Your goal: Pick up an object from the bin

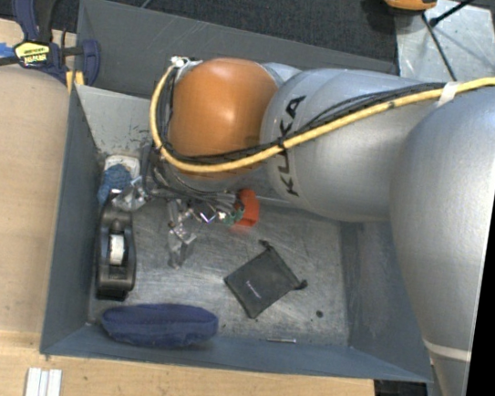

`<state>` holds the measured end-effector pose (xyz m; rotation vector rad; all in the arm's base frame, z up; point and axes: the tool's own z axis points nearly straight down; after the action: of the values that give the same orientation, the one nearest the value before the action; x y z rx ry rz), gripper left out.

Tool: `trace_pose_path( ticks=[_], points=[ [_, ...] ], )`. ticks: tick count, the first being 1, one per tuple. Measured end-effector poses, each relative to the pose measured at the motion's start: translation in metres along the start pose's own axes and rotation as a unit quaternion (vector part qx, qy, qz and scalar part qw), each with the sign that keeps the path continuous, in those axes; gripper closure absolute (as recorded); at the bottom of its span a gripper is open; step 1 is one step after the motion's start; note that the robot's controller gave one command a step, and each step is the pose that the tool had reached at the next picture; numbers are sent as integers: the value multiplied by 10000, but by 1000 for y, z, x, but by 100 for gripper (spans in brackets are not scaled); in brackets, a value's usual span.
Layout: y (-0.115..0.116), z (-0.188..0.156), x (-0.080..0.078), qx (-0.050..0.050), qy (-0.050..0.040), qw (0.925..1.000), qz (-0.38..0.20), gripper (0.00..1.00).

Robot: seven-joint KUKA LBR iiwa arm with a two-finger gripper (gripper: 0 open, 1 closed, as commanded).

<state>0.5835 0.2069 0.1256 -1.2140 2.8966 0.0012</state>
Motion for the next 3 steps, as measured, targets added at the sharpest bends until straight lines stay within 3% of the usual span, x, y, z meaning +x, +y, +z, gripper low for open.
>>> trace_pose_path(
  ticks=[1,2,3],
  points=[
    [80,-16,50,-1,-20,9852,-1712,0],
    [52,21,2,7,-15,9649,-2625,0],
    [51,21,-4,58,-96,9233,-3840,0]
  ],
)
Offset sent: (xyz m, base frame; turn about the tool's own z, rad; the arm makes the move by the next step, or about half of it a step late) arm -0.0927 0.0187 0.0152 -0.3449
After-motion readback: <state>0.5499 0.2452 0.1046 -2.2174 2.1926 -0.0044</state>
